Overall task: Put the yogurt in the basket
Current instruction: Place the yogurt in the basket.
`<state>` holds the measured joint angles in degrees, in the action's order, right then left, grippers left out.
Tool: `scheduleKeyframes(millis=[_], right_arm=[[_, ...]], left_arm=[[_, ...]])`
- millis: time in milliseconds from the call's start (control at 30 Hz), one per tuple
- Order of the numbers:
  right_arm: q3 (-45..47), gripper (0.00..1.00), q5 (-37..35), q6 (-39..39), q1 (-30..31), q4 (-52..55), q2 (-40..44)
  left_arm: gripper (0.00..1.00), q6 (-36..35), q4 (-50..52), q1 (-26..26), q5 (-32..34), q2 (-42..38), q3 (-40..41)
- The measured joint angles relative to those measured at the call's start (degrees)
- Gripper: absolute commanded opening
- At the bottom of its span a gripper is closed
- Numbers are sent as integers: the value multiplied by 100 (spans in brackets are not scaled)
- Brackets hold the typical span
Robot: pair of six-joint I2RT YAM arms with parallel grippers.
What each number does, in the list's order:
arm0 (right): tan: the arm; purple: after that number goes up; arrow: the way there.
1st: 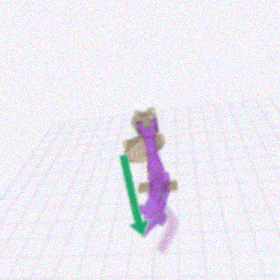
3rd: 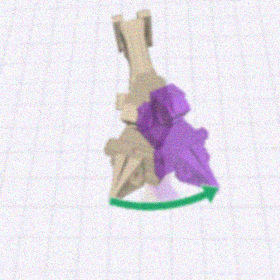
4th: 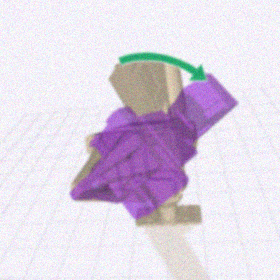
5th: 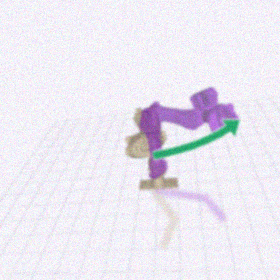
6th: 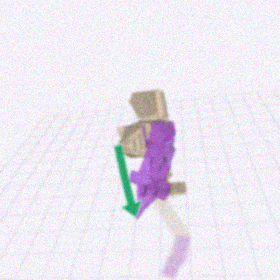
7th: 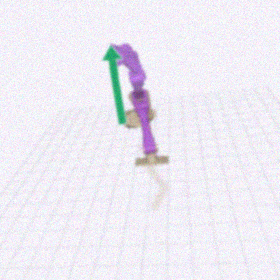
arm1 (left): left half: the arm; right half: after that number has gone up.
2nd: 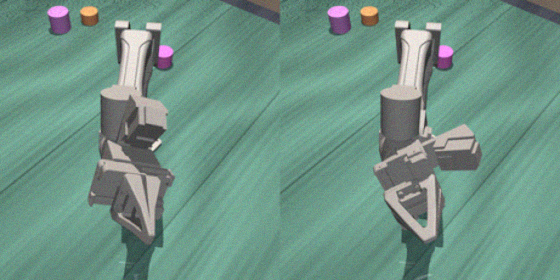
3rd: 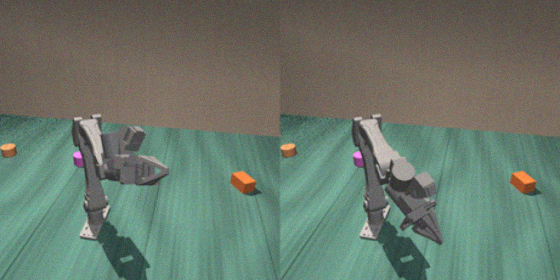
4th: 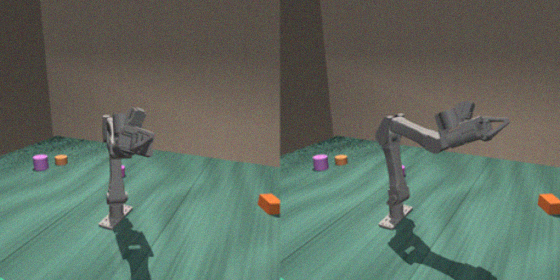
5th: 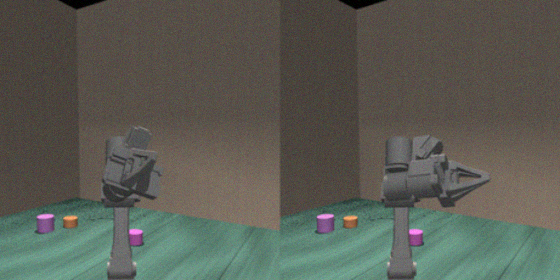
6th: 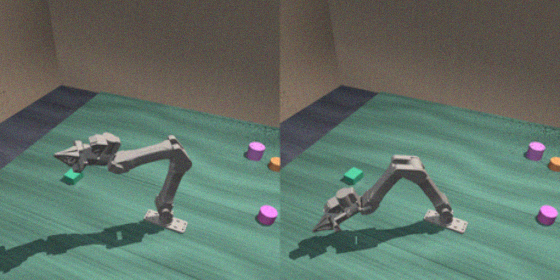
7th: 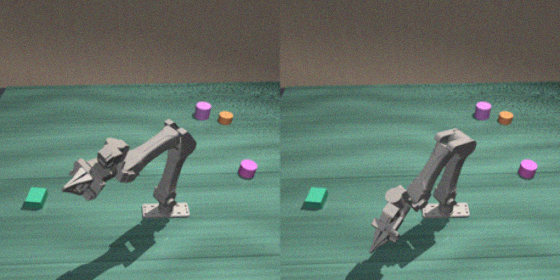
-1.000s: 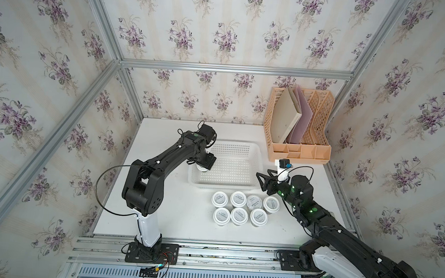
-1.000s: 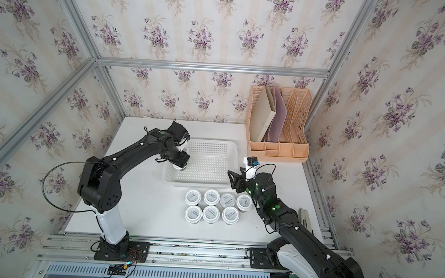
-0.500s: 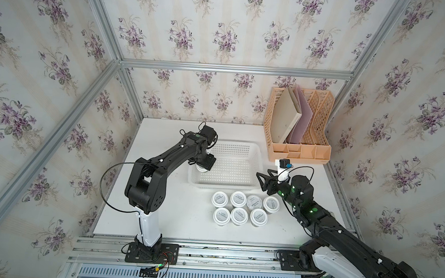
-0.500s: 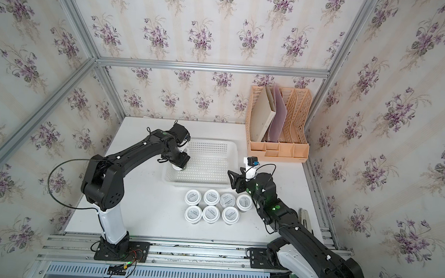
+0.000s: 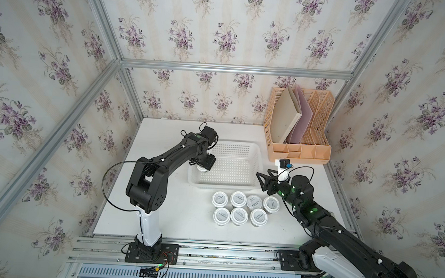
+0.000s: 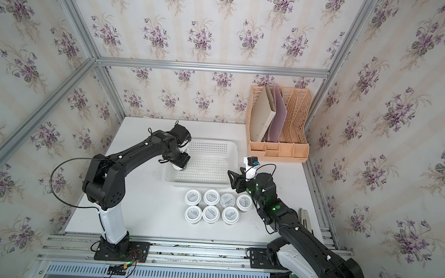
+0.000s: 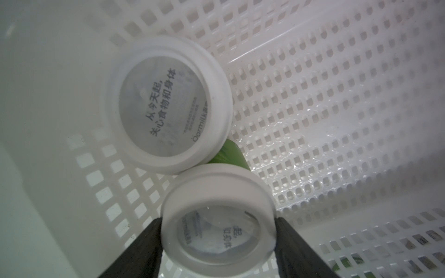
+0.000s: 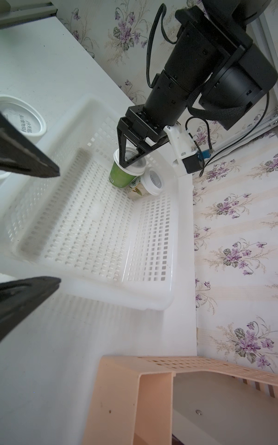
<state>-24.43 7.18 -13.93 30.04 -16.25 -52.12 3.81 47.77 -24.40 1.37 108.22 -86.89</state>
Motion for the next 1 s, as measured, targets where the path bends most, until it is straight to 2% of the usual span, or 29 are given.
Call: scheduleKeyframes(millis=[267,733,1000], right_arm=[[0,70,0,0,0,0,0],[0,70,0,0,0,0,0],[0,70,0,0,0,0,0]], left_arm=[[69,-22,2,0,0,-2,-2],[70,-61,546,2,-92,125,-326],[71,-81,535,11,-127,264,-400]])
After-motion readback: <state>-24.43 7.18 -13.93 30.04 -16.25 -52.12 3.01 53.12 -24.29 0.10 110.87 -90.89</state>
